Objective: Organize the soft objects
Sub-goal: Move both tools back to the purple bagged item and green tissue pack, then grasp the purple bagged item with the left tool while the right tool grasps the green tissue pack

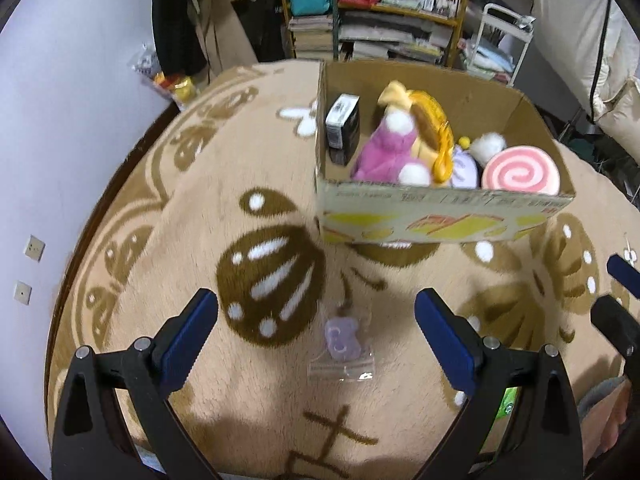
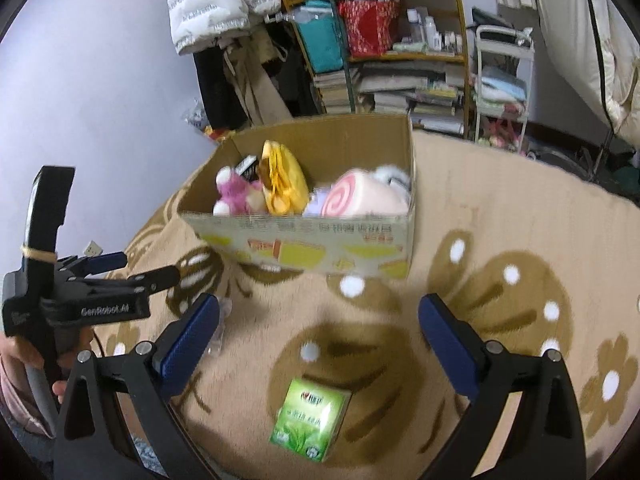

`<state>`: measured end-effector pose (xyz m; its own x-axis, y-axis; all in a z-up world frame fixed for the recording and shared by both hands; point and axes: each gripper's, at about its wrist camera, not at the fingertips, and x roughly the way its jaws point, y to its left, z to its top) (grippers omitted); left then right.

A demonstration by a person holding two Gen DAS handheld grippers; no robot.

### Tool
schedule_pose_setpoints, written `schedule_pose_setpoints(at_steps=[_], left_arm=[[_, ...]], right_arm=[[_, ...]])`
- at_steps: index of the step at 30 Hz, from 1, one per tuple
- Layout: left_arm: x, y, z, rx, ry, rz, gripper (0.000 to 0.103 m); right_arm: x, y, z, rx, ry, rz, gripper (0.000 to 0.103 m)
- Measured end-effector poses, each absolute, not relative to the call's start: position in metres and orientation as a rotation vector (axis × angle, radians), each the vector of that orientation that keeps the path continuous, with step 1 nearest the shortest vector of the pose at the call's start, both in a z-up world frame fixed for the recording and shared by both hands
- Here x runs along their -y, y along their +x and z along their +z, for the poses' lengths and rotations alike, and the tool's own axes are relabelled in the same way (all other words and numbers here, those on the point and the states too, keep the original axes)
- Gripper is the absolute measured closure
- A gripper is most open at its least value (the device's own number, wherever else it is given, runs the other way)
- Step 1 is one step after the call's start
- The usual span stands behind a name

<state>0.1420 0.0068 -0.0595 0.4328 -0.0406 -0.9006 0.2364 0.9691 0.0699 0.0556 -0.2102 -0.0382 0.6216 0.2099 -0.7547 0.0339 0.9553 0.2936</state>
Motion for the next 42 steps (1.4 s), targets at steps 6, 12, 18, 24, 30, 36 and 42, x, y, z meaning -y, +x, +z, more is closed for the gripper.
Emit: schedule_pose_setpoints(at_steps=[6,12,18,24,30,36,42], left_arm=[[-0.011,0.156,-0.085,-1.214,0.178,-0.163,0.005],[-0.013,0.163,-0.106,-1.288,0.163,-0.156,0.005],[-0.007,0.167,-0.126,-1.358,0.185,-0.151,0.005],[0.002,0.17,-0.146,-1.425,0.209,-0.153,0.005],[0.009,0.176,-0.163,-1.475,0.232,-0.161,0.005],[0.015,0.18,-0.175,-1.519,0.223,-0.175,0.014],[0.013,0.179,-0.172,-1.509,0.214,-0.19,0.036]], right_arm=[[0.205,0.058,-0.057,-0.972,0.313,0.114,0.0],[0.202,0.062,-0.078,-1.049,0.338,0.121,0.0],[0.2,0.065,-0.096,-1.119,0.34,0.127,0.0],[0.195,0.069,-0.111,-1.185,0.343,0.137,0.0],[0.189,0.073,-0.127,-1.253,0.342,0.15,0.0],[0.184,0.074,-0.141,-1.309,0.337,0.16,0.001],[0.173,0.071,-0.151,-1.362,0.323,0.17,0.014]])
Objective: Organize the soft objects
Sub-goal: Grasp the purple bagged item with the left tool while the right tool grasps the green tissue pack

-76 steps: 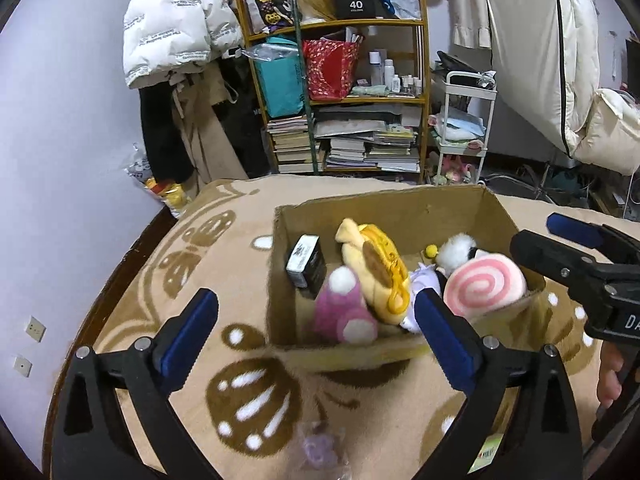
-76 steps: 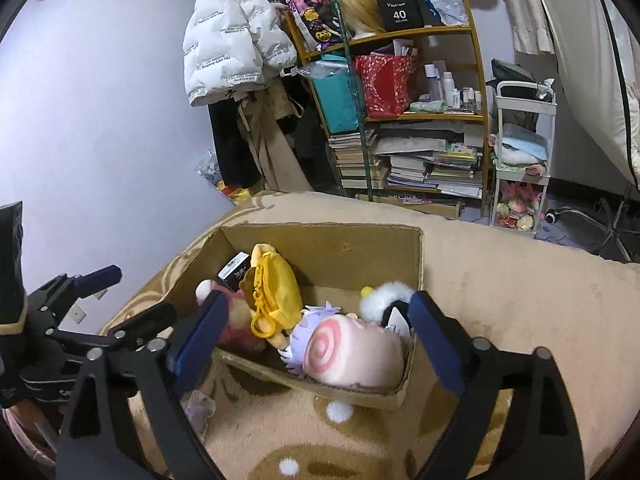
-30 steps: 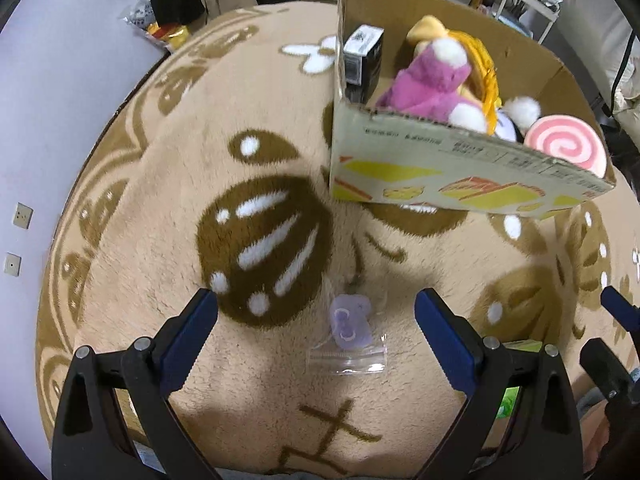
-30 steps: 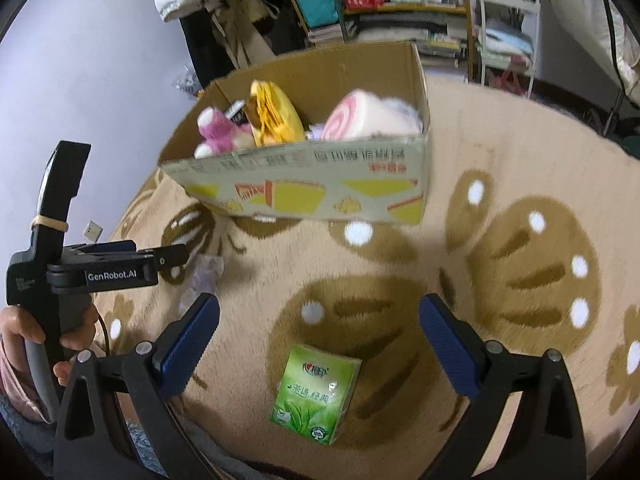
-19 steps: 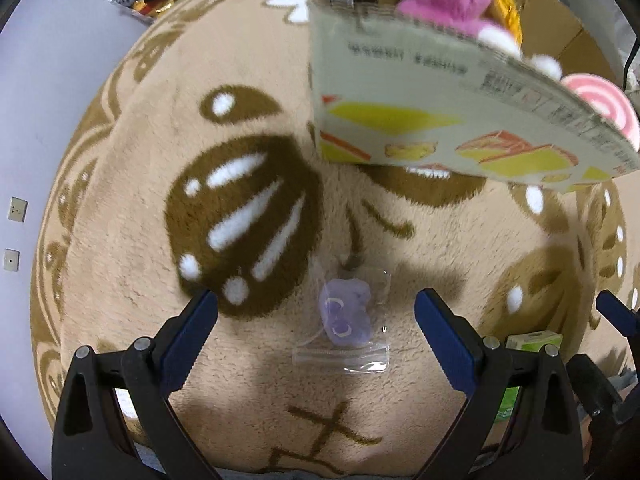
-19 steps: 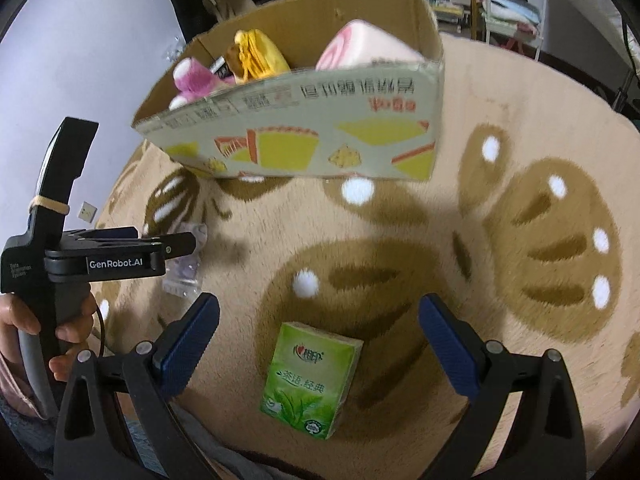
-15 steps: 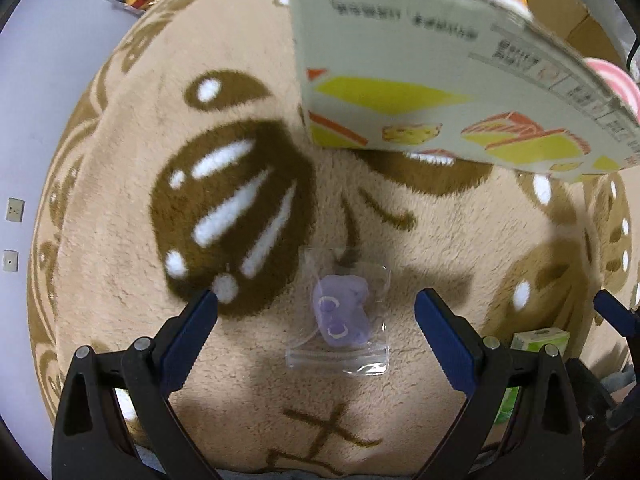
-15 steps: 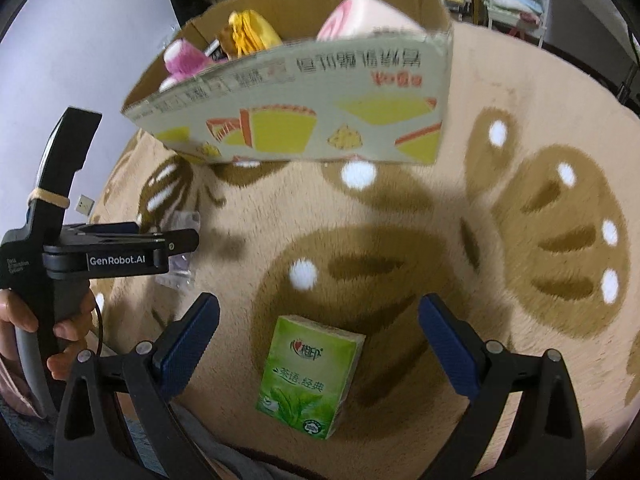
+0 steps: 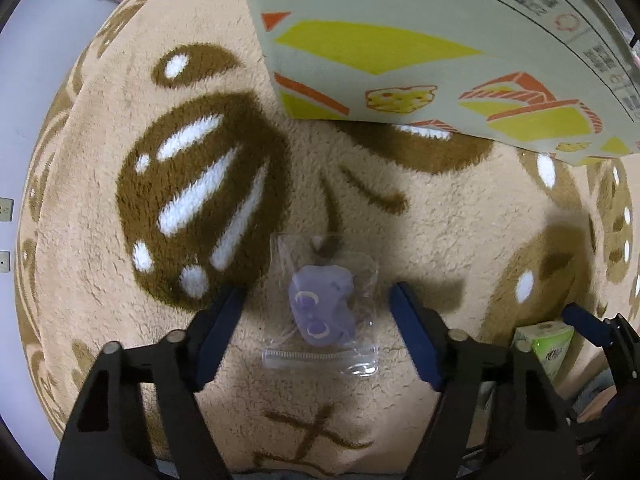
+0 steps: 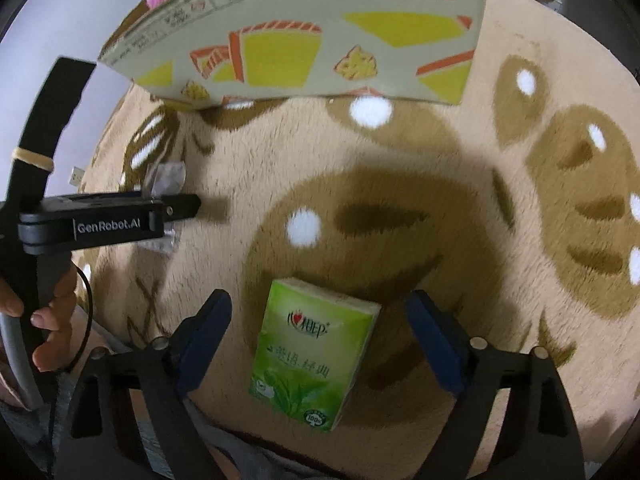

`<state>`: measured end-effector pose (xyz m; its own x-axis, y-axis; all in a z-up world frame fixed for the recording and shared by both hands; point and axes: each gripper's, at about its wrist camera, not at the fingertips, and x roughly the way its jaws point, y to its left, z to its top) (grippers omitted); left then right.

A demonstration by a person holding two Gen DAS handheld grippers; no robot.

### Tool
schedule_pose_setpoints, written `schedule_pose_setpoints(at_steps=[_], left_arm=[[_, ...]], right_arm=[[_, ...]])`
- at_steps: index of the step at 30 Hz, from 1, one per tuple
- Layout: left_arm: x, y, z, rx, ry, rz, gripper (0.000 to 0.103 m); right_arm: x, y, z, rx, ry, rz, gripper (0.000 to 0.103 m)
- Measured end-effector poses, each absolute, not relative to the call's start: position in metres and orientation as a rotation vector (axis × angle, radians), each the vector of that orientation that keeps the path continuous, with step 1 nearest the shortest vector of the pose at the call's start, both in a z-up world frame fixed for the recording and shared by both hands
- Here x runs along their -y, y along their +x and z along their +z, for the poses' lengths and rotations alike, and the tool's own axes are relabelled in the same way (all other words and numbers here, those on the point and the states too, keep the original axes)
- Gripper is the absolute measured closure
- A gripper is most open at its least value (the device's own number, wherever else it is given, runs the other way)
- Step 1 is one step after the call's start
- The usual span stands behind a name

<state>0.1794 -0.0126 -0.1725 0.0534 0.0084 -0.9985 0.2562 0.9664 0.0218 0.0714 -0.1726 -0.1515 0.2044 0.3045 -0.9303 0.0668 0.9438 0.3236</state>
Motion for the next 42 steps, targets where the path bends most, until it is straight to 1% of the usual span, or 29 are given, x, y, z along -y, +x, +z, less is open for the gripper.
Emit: schedule_pose_setpoints(at_steps=[1,3,6,7,9,12,17,21,28,31,34,42], left_arm=[[0.013,0.178,-0.171,-1.506,0.214,-0.192,0.039],[0.012,0.173,-0.169,-1.499,0.219,-0.194,0.05],[0.014,0.164,-0.166,-1.487,0.222,-0.194,0.053],[0.015,0.163,-0.166,-1.483,0.224,-0.194,0.054],[0.011,0.162,-0.165,-1.474,0.23,-0.195,0.055],[0.011,0.156,-0.159,-1.458,0.243,-0.192,0.056],[0.014,0.143,-0.143,-1.412,0.248,-0.206,0.057],[0.011,0.132,-0.123,-1.336,0.228,-0.212,0.057],[0.002,0.104,-0.07,-1.097,0.195,-0.255,0.057],[0.006,0.091,-0.047,-0.981,0.188,-0.269,0.057],[0.018,0.095,-0.027,-0.895,0.187,-0.269,0.057],[0.012,0.092,-0.004,-0.745,0.162,-0.286,0.057]], right_arm=[[0.17,0.072,-0.153,-1.366,0.313,0.167,0.016],[0.166,0.072,-0.154,-1.377,0.29,0.154,0.022],[0.16,0.073,-0.157,-1.387,0.257,0.129,0.035],[0.16,0.073,-0.157,-1.383,0.261,0.129,0.038],[0.163,0.073,-0.157,-1.376,0.272,0.13,0.04],[0.163,0.074,-0.154,-1.342,0.256,0.131,0.042],[0.166,0.075,-0.134,-1.222,0.219,0.112,0.044],[0.169,0.074,-0.117,-1.131,0.219,0.107,0.044],[0.186,0.065,-0.085,-0.97,0.249,0.095,0.044],[0.189,0.063,-0.072,-0.897,0.263,0.085,0.044],[0.198,0.059,-0.059,-0.831,0.263,0.077,0.044],[0.207,0.065,-0.031,-0.683,0.246,0.064,0.044]])
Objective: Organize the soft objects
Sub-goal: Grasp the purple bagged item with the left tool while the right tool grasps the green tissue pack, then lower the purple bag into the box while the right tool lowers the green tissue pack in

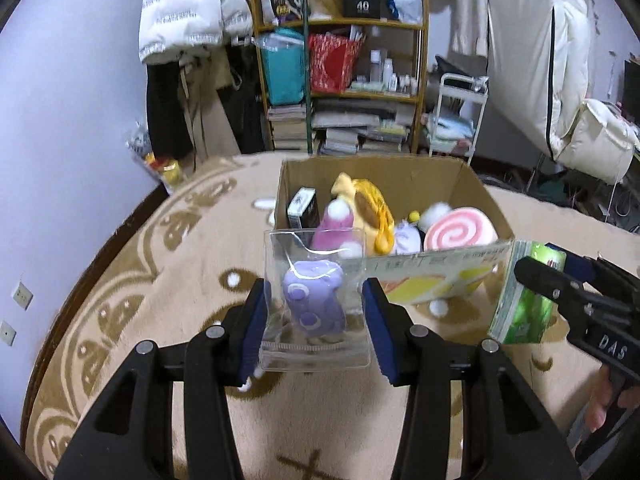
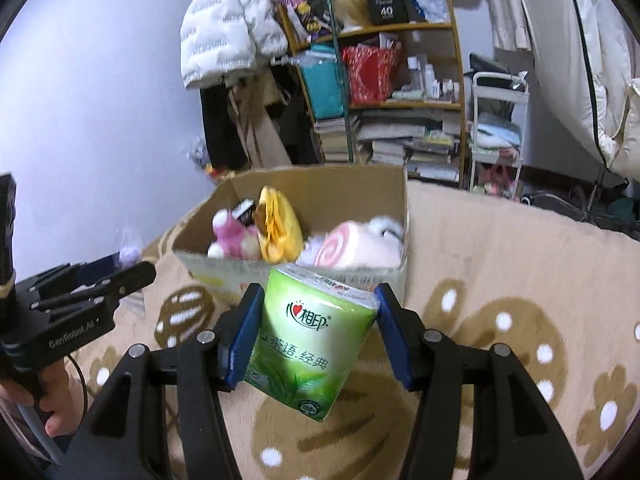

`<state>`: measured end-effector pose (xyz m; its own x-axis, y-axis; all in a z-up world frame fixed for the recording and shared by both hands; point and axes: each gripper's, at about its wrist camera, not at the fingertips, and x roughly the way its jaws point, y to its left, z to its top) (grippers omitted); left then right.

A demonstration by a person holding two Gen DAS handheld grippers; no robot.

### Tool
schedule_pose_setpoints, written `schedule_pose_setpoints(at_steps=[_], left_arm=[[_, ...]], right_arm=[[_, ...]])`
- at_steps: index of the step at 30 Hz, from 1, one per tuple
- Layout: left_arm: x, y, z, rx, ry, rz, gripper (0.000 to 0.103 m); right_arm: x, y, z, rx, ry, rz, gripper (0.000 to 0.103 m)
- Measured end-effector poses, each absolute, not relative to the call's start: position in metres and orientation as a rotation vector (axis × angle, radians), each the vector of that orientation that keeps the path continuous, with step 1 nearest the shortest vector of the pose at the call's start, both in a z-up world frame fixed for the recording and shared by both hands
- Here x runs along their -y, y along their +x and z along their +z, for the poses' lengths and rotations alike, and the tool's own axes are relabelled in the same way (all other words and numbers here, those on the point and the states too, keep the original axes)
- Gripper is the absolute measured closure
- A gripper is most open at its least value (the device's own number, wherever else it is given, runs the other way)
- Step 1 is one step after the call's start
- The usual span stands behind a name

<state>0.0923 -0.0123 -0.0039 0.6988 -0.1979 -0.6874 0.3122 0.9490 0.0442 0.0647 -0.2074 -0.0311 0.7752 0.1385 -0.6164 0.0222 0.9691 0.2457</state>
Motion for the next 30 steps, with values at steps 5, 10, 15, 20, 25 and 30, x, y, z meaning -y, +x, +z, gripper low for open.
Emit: schedule_pose_setpoints(at_steps=[5,10,15,20,25,30], left_arm=[[0.006,0.097,0.003,-0.692,0.137,-0.284,0.057],[0.003,0.105,0.008,-0.653,0.112,-0.278,0.057],[0.007,0.115,0.013,-0.617,0.112,-0.279,0.057],[0.02,0.123,0.019,-0.583,0.145,-0.298,0.057],[0.033,0.132,0.026,-0.549,0.147,-0.315,0.057],[0.044,0.142,0.029,-0.526,0.149,-0.334,0.057]], right_arm=[[0.214,0.072,-0.023,-0.643,0.245,0.058,0.044],[0.218,0.083,-0.019,-0.617,0.238,0.056,0.044],[0.222,0.091,-0.018,-0.592,0.24,0.056,0.044],[0.224,0.098,-0.016,-0.569,0.248,0.061,0.044],[0.227,0.109,-0.012,-0.545,0.238,0.069,0.044],[0.229,0.122,-0.008,-0.524,0.229,0.077,0.044]])
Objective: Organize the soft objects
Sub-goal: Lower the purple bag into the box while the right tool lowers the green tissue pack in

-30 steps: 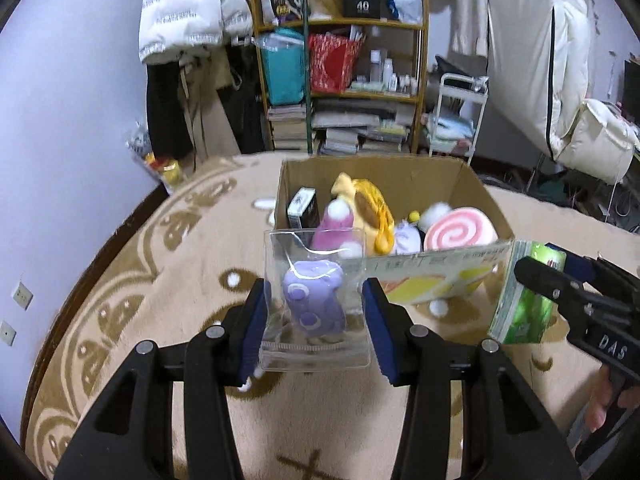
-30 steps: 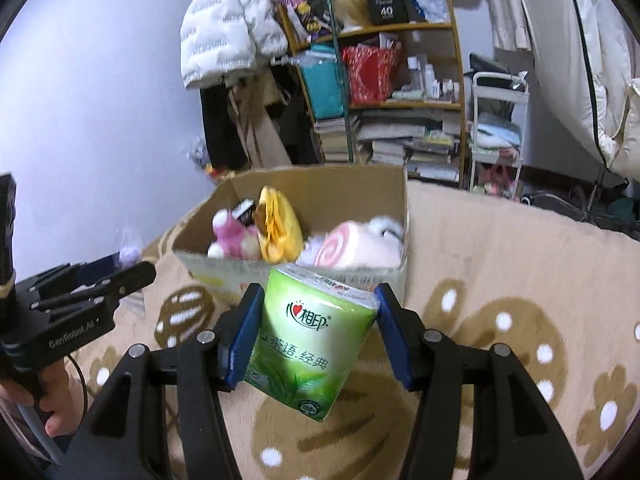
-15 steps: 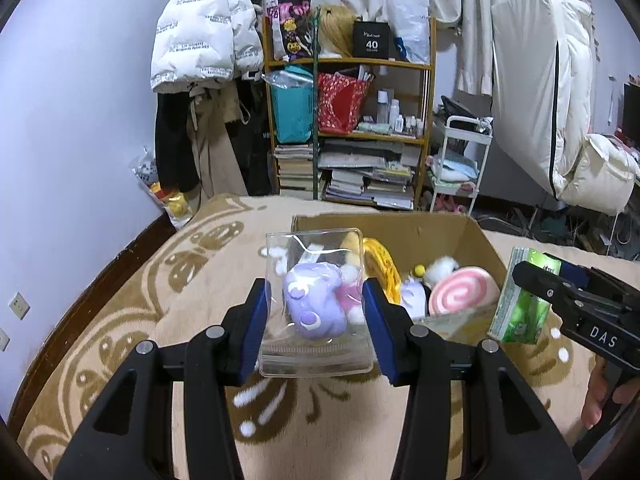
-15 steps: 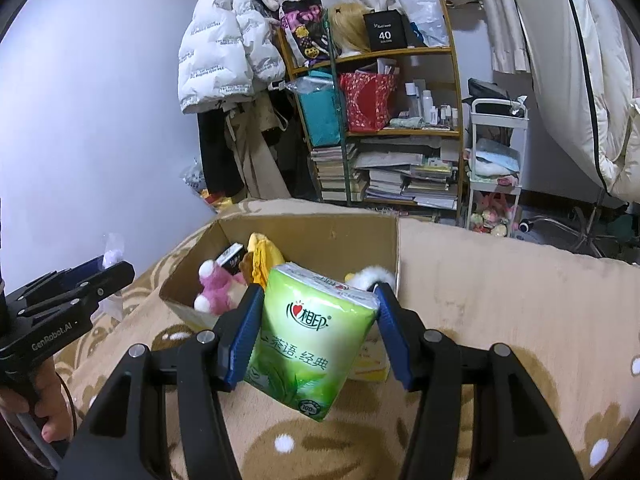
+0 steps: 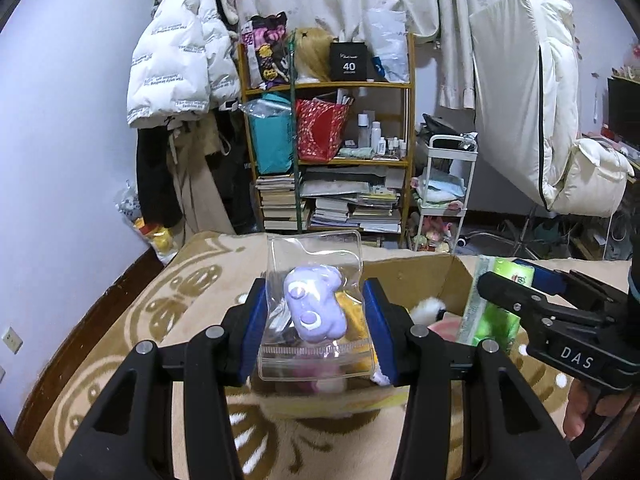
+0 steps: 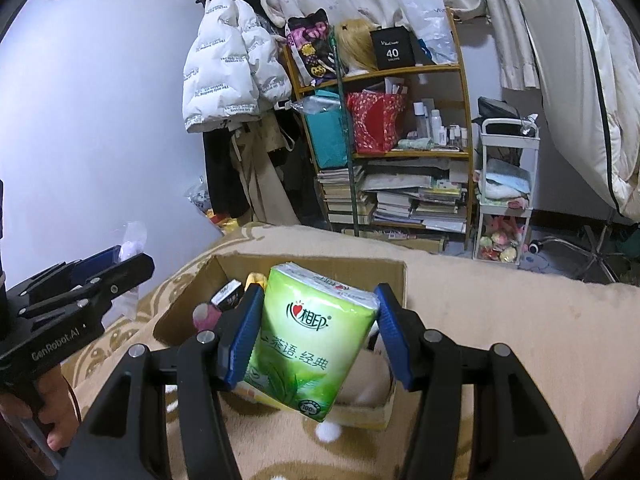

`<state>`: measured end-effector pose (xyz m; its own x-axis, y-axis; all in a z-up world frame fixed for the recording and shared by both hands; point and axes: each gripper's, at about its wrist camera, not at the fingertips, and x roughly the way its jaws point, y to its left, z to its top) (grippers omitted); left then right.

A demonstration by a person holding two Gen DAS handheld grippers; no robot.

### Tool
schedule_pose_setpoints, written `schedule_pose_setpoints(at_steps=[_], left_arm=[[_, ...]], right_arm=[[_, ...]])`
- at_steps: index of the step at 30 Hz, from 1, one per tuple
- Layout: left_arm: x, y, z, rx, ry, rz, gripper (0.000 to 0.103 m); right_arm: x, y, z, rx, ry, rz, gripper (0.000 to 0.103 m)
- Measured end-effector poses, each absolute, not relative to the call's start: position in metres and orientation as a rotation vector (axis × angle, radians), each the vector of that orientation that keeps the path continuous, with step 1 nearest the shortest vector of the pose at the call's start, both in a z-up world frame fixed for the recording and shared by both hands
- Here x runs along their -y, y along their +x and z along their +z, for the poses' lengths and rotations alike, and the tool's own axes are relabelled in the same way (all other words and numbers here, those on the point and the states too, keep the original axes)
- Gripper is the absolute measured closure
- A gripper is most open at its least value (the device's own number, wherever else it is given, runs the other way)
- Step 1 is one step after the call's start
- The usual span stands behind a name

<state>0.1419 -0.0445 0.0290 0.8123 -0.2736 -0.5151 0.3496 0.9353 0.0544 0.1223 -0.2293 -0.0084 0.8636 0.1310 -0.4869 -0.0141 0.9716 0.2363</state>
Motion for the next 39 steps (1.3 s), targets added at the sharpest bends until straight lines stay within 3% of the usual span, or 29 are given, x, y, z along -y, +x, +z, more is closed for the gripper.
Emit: schedule_pose_setpoints(at_steps=[33,39], left_arm=[[0.079,0.175,-0.017,-0.63,0.234,-0.384,0.054],[0.078,0.175,-0.018,-0.635,0.237,-0.374,0.042]], right_arm=[[0.262,0.165,-0.036,-0.567,0.41,0.149,0.041],[0.262,0.164,-0.038,-0.572,0.415,0.145,0.041]])
